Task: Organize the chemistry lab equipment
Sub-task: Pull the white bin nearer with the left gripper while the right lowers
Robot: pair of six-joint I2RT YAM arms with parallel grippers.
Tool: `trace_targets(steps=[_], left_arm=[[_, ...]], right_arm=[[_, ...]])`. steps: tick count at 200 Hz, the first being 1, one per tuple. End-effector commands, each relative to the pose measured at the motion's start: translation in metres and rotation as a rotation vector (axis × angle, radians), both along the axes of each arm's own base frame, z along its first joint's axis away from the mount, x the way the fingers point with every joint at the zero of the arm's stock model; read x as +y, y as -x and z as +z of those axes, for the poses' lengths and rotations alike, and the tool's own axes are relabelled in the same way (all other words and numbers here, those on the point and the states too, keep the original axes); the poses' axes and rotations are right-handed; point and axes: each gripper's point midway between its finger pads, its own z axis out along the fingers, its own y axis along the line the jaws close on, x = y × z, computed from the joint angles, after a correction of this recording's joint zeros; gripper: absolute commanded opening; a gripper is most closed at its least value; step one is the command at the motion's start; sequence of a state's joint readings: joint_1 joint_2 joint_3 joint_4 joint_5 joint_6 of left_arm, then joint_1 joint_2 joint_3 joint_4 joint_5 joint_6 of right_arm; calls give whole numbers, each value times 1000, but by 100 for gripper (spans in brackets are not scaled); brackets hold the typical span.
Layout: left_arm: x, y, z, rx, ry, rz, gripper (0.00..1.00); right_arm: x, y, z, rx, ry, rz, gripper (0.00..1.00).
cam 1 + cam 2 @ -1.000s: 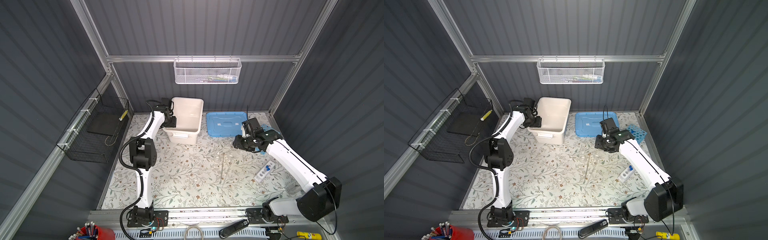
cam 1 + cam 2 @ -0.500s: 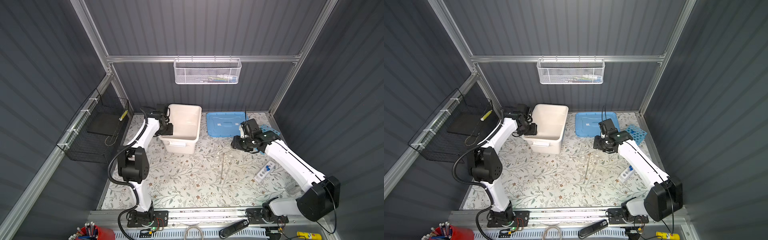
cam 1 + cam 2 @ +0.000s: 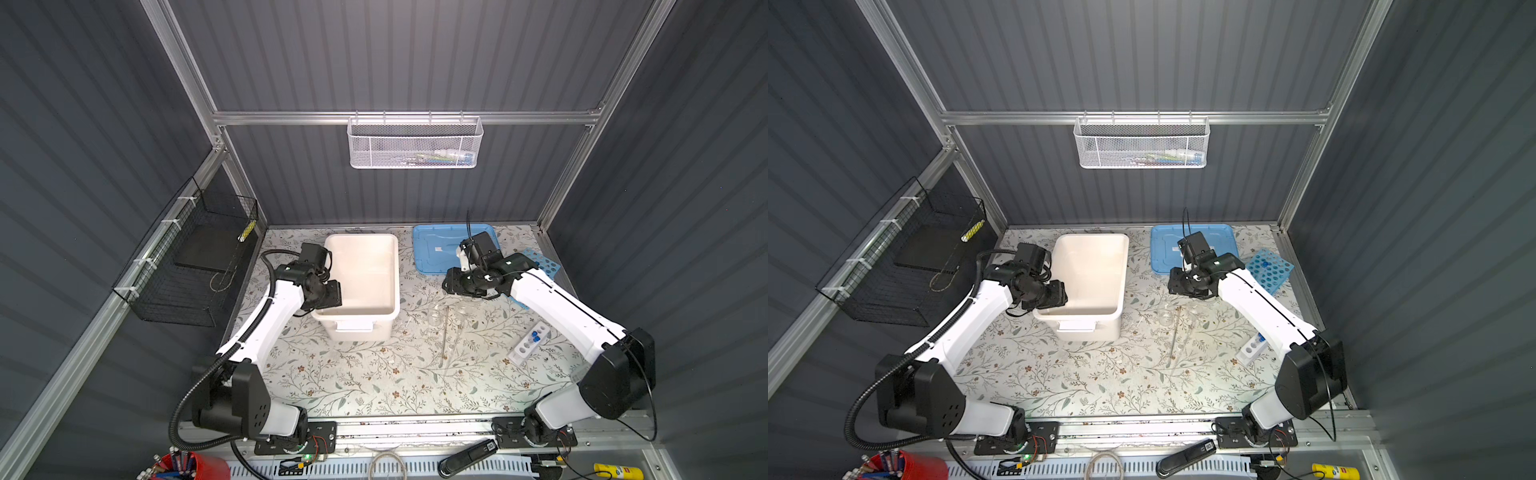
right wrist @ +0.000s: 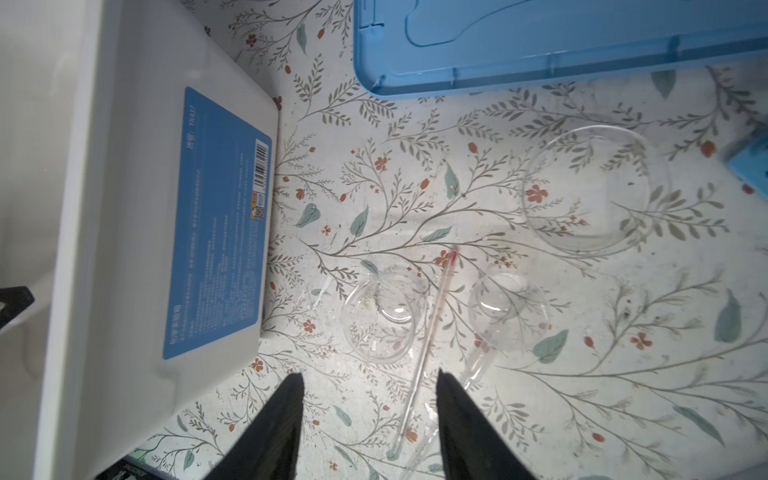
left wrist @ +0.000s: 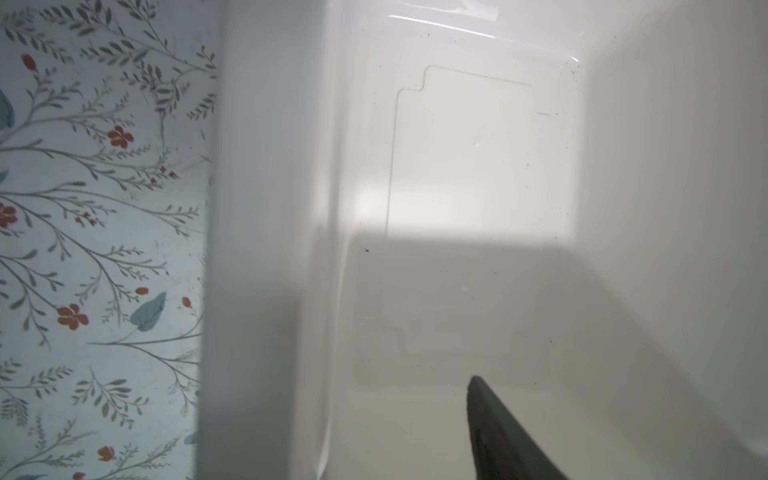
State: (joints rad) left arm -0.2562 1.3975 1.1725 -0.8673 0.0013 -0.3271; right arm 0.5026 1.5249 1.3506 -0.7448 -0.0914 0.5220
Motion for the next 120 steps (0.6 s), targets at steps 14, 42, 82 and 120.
trace_targets(steps=[14,42,82,120], left_arm=[[-14,39,-3,21,65,44,38],[-17,63,-5,27,82,59,38],[-13,83,-5,26,95,68,39],[-13,92,-4,48,103,73,40]], right_arm=[[25,-5,20,-22,-59,6,55],[35,-7,25,-19,-74,11,56],[29,-7,17,-6,-29,0,56],[12,1,2,25,69,5,57]])
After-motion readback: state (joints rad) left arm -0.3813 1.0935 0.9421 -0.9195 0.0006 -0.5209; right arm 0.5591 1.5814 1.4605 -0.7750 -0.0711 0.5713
